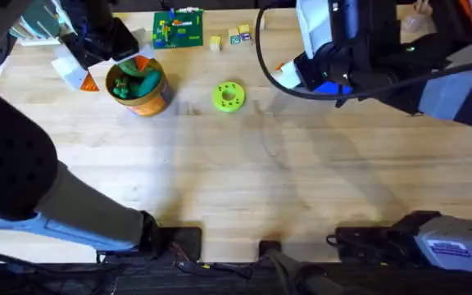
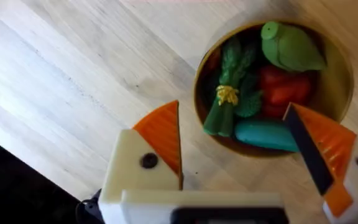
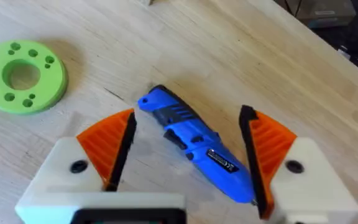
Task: Pick up the gripper from the table and insert it into the empty holder that is missing its gripper. Then pick up a screw, insert it into the mounting hole, and use the screwdriver to tighten it. Finally, clean up the table by picking up the vegetable and placing it into the bucket.
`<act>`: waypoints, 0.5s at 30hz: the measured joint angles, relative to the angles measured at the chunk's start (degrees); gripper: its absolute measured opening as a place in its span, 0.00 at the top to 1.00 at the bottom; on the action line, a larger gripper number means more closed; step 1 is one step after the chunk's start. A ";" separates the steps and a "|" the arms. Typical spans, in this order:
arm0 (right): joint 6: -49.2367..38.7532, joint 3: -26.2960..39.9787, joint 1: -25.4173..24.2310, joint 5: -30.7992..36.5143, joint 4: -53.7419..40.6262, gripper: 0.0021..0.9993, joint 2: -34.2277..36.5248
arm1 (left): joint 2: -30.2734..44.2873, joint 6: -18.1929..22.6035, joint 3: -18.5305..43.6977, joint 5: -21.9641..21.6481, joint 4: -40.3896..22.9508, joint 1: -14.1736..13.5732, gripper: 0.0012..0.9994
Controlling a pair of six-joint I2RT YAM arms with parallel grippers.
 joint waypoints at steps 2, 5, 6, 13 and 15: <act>0.00 0.00 0.00 0.02 -0.02 0.01 0.00 | -0.13 1.68 0.00 0.00 -0.55 0.00 0.01; 0.02 0.04 0.02 0.00 -2.64 0.01 -0.35 | -1.68 3.95 -0.02 0.22 -0.66 0.00 0.01; 0.03 0.07 0.02 0.00 -4.95 0.01 -0.85 | -2.65 4.88 -0.01 0.60 -0.69 0.00 0.01; 2.92 5.80 -0.04 -0.01 -26.41 0.01 -8.84 | -15.81 15.82 0.00 9.34 -1.94 0.00 0.01; 4.10 8.86 -0.04 0.00 -32.67 0.01 -11.66 | -19.31 19.87 0.00 13.16 -3.63 0.00 0.01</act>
